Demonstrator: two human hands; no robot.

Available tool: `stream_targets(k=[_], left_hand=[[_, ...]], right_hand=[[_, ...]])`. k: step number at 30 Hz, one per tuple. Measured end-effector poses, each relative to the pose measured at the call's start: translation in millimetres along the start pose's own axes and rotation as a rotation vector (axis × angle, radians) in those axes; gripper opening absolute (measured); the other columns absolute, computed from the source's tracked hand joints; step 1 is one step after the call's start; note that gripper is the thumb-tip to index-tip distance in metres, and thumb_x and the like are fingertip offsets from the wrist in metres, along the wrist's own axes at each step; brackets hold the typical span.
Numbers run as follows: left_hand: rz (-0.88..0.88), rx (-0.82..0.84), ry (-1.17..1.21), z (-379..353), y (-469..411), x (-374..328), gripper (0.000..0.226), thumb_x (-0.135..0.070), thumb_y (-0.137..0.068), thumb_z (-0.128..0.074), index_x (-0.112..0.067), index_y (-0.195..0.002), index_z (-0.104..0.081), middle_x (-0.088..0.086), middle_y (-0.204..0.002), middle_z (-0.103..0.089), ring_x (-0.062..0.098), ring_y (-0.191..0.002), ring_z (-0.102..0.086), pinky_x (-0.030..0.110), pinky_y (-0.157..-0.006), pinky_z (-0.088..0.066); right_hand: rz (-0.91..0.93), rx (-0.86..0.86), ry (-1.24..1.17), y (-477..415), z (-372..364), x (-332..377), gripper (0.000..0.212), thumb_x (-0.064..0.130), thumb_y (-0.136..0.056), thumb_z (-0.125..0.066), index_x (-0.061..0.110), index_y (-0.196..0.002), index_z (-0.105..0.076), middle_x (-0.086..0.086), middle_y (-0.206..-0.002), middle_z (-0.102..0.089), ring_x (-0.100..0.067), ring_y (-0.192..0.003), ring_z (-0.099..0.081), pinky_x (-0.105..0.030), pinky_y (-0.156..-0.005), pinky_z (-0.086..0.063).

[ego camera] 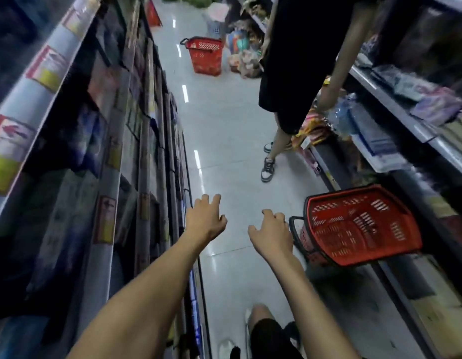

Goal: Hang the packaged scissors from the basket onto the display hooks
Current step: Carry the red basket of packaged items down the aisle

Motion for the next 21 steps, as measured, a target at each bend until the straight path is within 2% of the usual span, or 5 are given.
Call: stream_targets(k=[6, 11, 15, 21], left_hand=[[-0.043, -0.113, 0.052, 32.1, -114.9, 12.6, 0.064, -0.048, -0.093, -0.052, -0.026, -0.15, -0.035, 0.01, -0.144, -0.047, 0.031, -0.125, -0.051, 0.043, -0.09, -0.048], [-0.034, -0.167, 0.028, 75.3, -216.0, 30.9, 0.065, -0.048, -0.091, -0.055, -0.025, -0.149, -0.038, 0.01, -0.142, -0.05, 0.031, -0.123, -0.054, 0.043, -0.091, -0.05], [-0.014, -0.197, 0.014, 114.9, -287.9, 43.7, 0.063, -0.05, -0.091, -0.055, -0.025, -0.147, -0.043, 0.007, -0.138, -0.054, 0.03, -0.12, -0.059, 0.042, -0.086, -0.053], [0.088, -0.216, 0.06, 164.1, -390.1, 69.7, 0.064, -0.052, -0.093, -0.055, -0.03, -0.151, -0.04, 0.002, -0.142, -0.052, 0.026, -0.126, -0.054, 0.043, -0.091, -0.05]], right_hand=[[0.123, 0.014, -0.019, -126.9, 23.5, 18.1, 0.063, 0.043, -0.095, -0.061, 0.019, -0.149, -0.043, -0.009, -0.146, -0.043, -0.03, -0.13, -0.047, -0.041, -0.105, -0.043], [0.23, 0.07, 0.068, -247.3, 57.3, 44.2, 0.067, 0.047, -0.094, -0.061, 0.021, -0.152, -0.04, -0.006, -0.149, -0.041, -0.028, -0.132, -0.047, -0.042, -0.106, -0.044], [0.342, 0.098, 0.154, -341.1, 90.5, 81.1, 0.069, 0.05, -0.094, -0.059, 0.022, -0.153, -0.038, -0.003, -0.151, -0.04, -0.025, -0.135, -0.045, -0.041, -0.108, -0.042], [0.458, 0.083, 0.211, -472.7, 131.6, 155.9, 0.068, 0.049, -0.094, -0.06, 0.023, -0.152, -0.039, -0.004, -0.15, -0.04, -0.026, -0.136, -0.044, -0.042, -0.109, -0.041]])
Point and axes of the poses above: each hand's wrist, its own y-axis away from the middle knuckle, its own z-axis out of the back of the hand, x = y × z, the point moved 3 cm from there along -y, towards the middle knuckle
